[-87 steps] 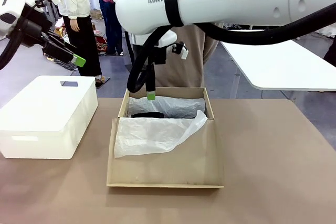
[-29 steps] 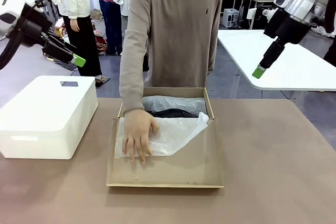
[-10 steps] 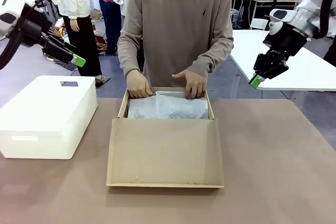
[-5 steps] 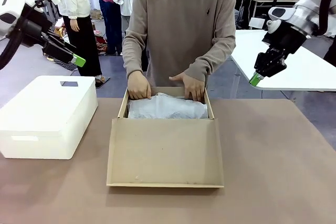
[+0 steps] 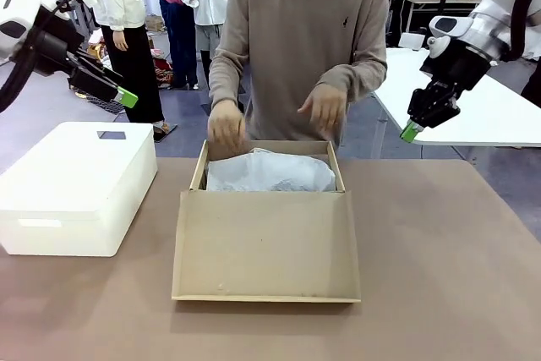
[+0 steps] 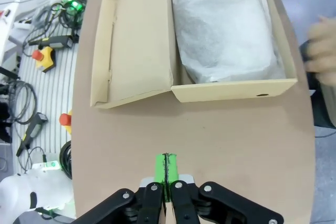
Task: Pack the shoes into the box.
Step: Close the Shoes Box.
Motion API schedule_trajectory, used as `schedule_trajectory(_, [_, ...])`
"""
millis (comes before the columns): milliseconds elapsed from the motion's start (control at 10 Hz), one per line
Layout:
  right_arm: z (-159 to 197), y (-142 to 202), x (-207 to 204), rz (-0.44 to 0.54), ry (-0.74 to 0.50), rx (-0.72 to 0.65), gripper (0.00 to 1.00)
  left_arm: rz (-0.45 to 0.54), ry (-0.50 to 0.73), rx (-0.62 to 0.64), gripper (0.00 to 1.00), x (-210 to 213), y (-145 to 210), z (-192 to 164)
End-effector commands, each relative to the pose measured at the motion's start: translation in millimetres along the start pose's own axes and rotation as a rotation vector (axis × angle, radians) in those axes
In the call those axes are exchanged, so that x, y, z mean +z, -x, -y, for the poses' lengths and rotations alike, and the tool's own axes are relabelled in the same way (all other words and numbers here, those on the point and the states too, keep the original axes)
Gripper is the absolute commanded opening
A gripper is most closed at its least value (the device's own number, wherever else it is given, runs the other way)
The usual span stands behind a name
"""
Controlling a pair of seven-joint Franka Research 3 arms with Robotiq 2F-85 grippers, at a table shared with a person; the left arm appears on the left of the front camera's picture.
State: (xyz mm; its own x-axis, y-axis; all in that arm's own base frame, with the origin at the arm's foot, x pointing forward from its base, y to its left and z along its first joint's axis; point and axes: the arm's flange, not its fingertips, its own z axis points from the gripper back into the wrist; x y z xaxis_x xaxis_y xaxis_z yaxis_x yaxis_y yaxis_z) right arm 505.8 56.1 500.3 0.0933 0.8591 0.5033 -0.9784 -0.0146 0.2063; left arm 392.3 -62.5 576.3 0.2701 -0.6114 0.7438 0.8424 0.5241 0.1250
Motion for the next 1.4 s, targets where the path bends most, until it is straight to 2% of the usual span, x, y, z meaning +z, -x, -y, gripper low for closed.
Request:
schedule_trajectory(0, [6.9, 11.6, -19.6, 0.042, -0.064, 0.032, 0.00, 0.022, 0.016, -0.015, 1.00, 0.1, 1.1, -2.7])
schedule_trajectory(400, [-1.1, 25.5, -50.6, 0.108, -0.075, 0.112, 0.00, 0.022, 0.016, -0.015, 1.00, 0.1, 1.1, -2.7])
schedule_trajectory(700, [-5.8, 35.8, -69.1, 0.119, -0.092, 0.093, 0.00, 0.022, 0.016, -0.015, 1.00, 0.1, 1.1, -2.7])
schedule_trajectory(900, [-6.1, 35.6, -67.1, 0.099, -0.076, 0.043, 0.00, 0.022, 0.016, -0.015, 1.00, 0.1, 1.1, -2.7])
schedule_trajectory(1000, [-2.1, 35.1, -67.5, 0.081, -0.126, 0.064, 0.00, 0.022, 0.016, -0.015, 1.00, 0.1, 1.1, -2.7])
schedule_trajectory(1300, [-2.1, 35.1, -67.5, 0.081, -0.126, 0.064, 0.00, 0.022, 0.016, -0.015, 1.00, 0.1, 1.1, -2.7])
